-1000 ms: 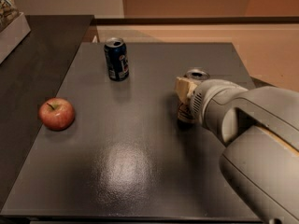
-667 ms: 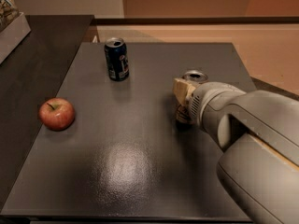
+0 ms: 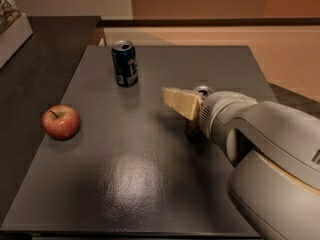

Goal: Place orange can upright

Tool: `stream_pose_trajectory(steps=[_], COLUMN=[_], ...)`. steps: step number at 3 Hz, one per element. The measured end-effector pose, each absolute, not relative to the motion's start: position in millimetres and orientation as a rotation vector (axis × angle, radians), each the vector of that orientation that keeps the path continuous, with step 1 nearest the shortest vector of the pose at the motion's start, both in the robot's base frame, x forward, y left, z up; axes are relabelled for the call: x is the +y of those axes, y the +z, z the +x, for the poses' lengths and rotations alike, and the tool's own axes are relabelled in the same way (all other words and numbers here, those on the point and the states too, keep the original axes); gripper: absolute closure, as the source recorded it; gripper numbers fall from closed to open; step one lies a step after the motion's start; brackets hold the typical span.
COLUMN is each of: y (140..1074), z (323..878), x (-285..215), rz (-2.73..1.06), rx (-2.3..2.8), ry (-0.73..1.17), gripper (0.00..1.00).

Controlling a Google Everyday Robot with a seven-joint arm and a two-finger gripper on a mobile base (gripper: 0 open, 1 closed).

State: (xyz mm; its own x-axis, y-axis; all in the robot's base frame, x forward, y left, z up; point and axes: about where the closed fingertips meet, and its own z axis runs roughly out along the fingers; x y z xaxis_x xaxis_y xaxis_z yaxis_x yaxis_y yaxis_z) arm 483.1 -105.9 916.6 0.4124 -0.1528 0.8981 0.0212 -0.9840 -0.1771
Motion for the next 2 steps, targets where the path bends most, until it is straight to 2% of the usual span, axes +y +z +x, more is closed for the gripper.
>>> stream_pose_trajectory(steps=[2], y=[918.6], z=[484.4], x=[-100.1], rz=[-2.481], rx=[0.069], ry=[-1.62], gripper=[0.0])
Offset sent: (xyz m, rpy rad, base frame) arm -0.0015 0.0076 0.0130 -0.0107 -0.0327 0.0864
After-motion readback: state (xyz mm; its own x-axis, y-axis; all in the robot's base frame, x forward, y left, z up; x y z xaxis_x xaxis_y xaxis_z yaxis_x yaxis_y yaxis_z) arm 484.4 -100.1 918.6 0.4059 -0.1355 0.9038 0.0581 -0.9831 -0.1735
